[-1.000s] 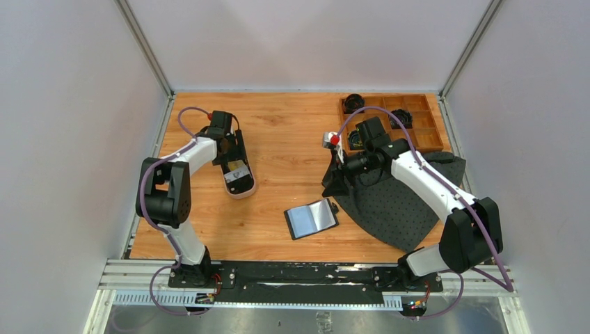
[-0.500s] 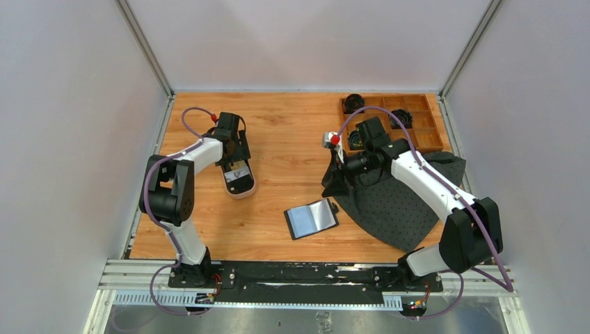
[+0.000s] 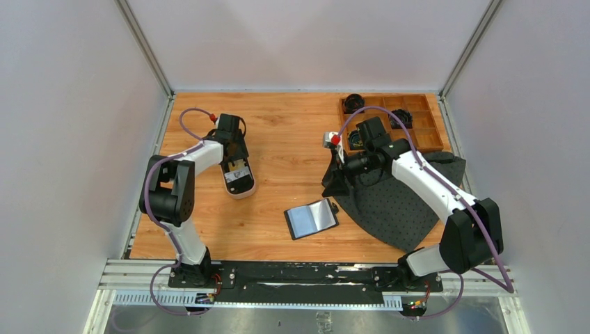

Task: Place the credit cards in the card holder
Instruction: Move the storage box to the center of the board.

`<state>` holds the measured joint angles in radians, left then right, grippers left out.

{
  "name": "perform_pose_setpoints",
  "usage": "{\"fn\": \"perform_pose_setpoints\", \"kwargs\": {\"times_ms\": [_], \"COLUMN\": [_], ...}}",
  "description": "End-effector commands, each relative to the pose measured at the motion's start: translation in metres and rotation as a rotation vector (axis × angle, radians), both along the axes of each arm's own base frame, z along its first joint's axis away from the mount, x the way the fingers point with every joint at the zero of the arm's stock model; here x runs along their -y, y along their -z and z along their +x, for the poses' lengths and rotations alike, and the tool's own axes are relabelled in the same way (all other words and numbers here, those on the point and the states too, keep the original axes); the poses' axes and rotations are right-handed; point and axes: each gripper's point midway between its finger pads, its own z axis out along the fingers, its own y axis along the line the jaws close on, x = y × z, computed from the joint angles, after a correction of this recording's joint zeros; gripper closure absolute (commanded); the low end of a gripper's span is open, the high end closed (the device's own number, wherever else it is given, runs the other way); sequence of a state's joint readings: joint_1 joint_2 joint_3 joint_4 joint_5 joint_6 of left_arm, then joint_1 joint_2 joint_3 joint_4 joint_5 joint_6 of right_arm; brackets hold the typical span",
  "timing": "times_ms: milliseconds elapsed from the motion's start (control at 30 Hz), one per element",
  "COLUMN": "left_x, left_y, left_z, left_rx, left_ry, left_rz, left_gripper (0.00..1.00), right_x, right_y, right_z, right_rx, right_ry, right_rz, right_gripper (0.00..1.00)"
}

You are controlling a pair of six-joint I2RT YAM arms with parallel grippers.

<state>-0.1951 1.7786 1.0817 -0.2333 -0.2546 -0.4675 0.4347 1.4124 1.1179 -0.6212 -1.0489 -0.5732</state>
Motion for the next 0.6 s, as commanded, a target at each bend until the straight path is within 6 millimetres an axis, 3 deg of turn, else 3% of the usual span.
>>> {"fn": "perform_pose_setpoints", "kwargs": {"times_ms": [0, 233, 567], "left_x": [0.005, 0.008, 0.009], "left_y": [0.000, -0.028, -0.044], "left_z": [-0.007, -0.002, -0.006], "left_rx": [0.003, 0.096, 0.171], "left_ry": [0.024, 0.054, 0.080], "left_rz": [-0.014, -0.027, -0.038], "left_gripper": [0.40, 0.48, 0.50], "right_x": [0.005, 0.006, 0.005], "right_y": [-0.005, -0.005, -0.003], "right_z": [-0.005, -0.005, -0.004], "right_rx": [-0.004, -0.008, -0.015], "right_ry": [-0.006, -0.005, -0.006], "right_rz": [0.024, 0.026, 0.024], "right_gripper": [0.38, 0.38, 0.38]}}
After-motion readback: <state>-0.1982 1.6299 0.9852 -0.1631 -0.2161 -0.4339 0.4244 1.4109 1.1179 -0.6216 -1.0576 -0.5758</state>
